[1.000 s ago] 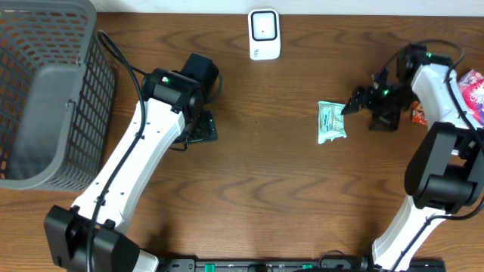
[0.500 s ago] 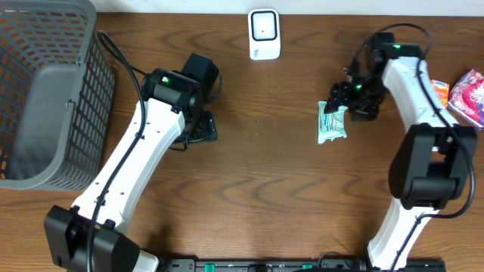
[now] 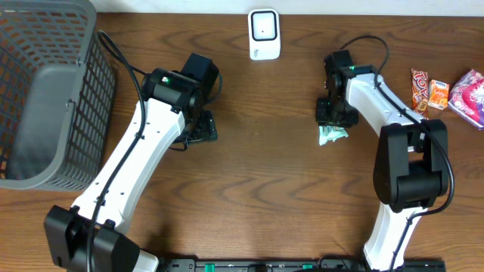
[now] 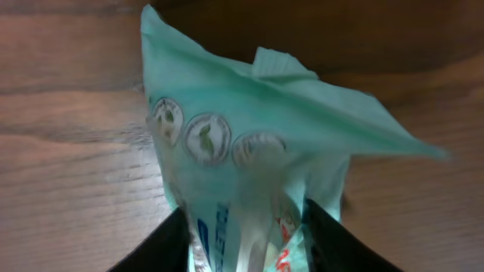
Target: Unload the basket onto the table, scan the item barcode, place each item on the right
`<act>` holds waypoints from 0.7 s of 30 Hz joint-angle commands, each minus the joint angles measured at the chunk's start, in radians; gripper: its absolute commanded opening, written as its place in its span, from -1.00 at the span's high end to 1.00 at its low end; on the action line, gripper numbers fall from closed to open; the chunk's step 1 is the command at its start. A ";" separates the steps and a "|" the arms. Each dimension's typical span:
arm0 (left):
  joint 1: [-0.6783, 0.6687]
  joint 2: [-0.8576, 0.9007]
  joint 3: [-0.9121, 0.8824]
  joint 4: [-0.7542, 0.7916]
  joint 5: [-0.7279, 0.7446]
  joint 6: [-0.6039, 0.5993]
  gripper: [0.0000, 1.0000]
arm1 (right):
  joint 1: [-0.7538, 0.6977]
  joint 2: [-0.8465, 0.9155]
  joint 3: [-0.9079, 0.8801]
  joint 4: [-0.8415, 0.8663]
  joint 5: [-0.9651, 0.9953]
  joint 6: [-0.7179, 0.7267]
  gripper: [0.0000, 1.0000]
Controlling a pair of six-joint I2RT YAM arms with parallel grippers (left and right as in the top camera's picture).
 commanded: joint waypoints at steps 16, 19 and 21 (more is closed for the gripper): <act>0.001 0.008 0.002 -0.007 -0.016 -0.012 -0.96 | 0.016 0.006 0.187 0.341 -0.541 0.281 0.98; 0.001 0.008 0.002 -0.007 -0.017 -0.012 -0.96 | 0.039 0.006 0.198 0.506 -0.540 0.407 0.98; 0.001 0.008 0.002 -0.007 -0.016 -0.012 -0.96 | 0.058 0.006 0.198 0.618 -0.534 0.463 0.98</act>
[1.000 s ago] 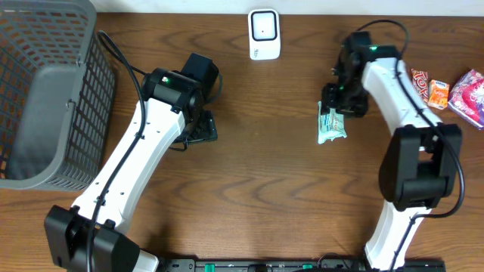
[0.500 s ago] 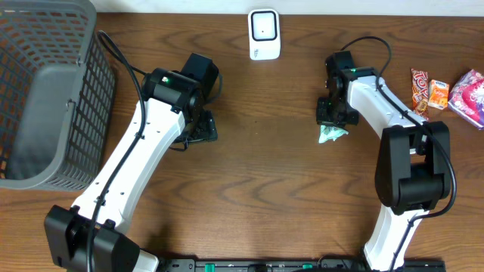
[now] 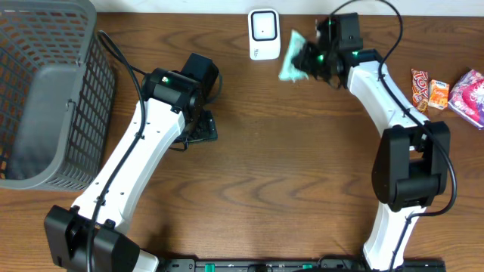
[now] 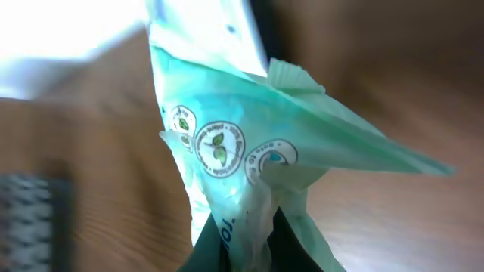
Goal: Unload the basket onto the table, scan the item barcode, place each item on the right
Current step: 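Hold the mint-green pack up to the white scanner, then carry the mint-green pack right and drop it on the snack pile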
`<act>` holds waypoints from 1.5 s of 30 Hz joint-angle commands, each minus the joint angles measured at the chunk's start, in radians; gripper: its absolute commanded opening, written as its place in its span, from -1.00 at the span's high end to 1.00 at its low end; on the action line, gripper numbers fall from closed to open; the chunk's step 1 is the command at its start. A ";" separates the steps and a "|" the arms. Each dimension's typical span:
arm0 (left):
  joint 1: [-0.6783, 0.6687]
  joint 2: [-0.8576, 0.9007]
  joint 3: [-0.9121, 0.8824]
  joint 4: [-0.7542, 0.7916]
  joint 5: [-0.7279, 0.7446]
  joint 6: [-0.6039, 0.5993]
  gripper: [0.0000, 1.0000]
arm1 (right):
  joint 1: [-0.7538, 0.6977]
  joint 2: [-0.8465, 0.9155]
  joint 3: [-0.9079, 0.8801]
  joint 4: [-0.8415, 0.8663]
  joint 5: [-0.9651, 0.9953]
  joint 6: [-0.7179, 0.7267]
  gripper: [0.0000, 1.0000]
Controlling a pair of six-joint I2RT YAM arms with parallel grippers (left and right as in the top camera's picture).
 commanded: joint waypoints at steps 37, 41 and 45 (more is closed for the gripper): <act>0.001 0.008 0.002 -0.006 -0.016 -0.012 -0.96 | -0.036 0.193 0.488 -0.186 0.349 0.066 0.98; 0.001 0.008 0.002 -0.006 -0.016 -0.011 -0.96 | -0.165 0.138 0.498 -0.372 0.428 -0.036 0.98; 0.001 0.008 0.002 -0.006 -0.016 -0.011 -0.96 | -0.291 0.118 0.498 -0.523 0.471 -0.233 0.98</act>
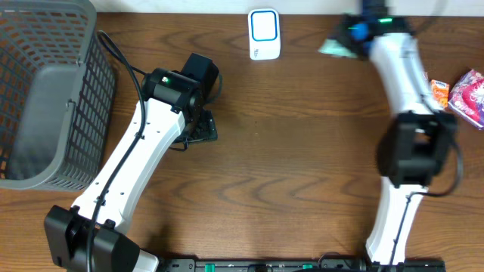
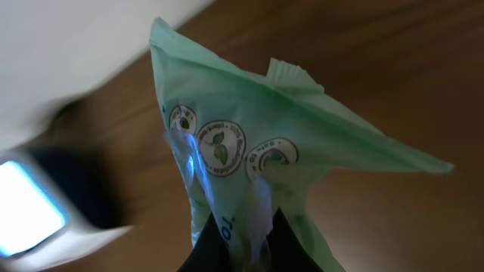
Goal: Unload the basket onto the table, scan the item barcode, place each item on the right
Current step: 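Carry the mint-green pack right and drop it on the snack pile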
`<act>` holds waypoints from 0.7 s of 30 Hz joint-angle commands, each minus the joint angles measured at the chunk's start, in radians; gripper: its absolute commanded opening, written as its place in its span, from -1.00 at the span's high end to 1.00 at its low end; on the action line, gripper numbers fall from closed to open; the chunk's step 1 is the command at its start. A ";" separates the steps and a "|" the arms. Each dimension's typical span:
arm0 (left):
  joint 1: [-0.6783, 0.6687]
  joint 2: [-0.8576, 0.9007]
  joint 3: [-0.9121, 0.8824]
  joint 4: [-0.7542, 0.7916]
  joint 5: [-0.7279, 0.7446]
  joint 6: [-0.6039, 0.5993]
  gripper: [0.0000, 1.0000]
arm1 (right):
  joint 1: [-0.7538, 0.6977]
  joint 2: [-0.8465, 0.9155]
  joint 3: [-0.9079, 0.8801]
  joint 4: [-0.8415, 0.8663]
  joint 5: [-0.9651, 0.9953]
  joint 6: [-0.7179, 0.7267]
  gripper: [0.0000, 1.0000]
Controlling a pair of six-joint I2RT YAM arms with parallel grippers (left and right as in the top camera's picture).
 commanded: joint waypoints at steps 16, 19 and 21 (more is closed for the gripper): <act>0.001 0.008 0.002 -0.006 -0.017 -0.012 -0.96 | -0.350 -0.060 0.028 -0.334 0.252 -0.254 -0.87; 0.001 0.008 0.002 -0.006 -0.017 -0.012 -0.95 | -0.361 -0.061 0.028 -0.385 0.237 -0.246 -0.99; 0.001 0.008 0.002 -0.006 -0.017 -0.012 -0.96 | -0.365 -0.064 0.028 -0.418 0.195 -0.229 -0.99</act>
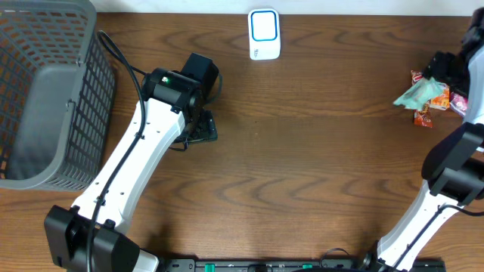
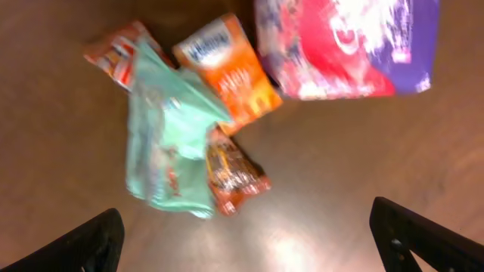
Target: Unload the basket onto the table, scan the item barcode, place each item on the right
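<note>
The teal tissue packet point(image 2: 166, 151) lies flat on the table, leaning against a pile of snack packets; the overhead view shows it point(image 1: 414, 94) at the far right. My right gripper point(image 2: 253, 243) hovers above the pile, open, with nothing between its dark fingers point(image 2: 83, 245). In the overhead view that gripper point(image 1: 446, 66) sits just right of the packet. The white barcode scanner point(image 1: 264, 34), its screen lit blue, stands at the back middle. My left gripper point(image 1: 200, 128) rests low on the table left of centre; its jaws are hidden under the arm.
An orange packet point(image 2: 227, 72), a pink and purple bag point(image 2: 340, 45) and a small red packet point(image 2: 236, 175) crowd around the teal one. A grey mesh basket point(image 1: 45, 98) fills the left end of the table.
My right gripper held the teal packet at the table's back edge, right of the scanner. Now the packet lies among the snacks at the far right and the gripper is open above it.
My right gripper was shut on the teal packet on the table right of centre. Then it held the packet up beside the scanner, later further right with the scanner's screen lit blue. Now the packet lies released on the snack pile. The left arm stayed still.
</note>
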`<act>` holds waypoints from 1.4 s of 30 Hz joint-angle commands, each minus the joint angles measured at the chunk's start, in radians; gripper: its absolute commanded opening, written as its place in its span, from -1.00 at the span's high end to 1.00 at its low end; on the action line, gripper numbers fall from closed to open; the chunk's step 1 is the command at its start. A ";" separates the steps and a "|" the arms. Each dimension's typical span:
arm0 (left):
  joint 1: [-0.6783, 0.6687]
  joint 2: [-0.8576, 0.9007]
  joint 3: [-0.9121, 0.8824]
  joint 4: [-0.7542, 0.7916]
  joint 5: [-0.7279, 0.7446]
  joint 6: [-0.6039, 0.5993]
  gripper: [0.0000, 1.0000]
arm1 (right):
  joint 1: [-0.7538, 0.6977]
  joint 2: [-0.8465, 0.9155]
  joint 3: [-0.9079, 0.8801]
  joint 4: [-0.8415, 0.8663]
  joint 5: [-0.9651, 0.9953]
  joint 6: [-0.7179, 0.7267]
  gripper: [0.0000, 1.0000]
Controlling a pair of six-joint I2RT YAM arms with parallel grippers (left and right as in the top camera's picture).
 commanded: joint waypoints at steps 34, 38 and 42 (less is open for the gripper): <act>0.001 0.008 0.002 -0.006 -0.016 -0.012 -0.96 | 0.331 -0.986 -0.578 -0.461 -0.600 -0.188 -0.99; 0.001 0.008 0.002 -0.006 -0.017 -0.012 -0.96 | 0.375 -1.114 -0.726 -0.461 -0.603 -0.188 -0.99; 0.001 0.008 0.002 -0.006 -0.016 -0.012 -0.95 | 0.376 -1.196 -0.805 -0.461 -0.603 -0.188 -0.99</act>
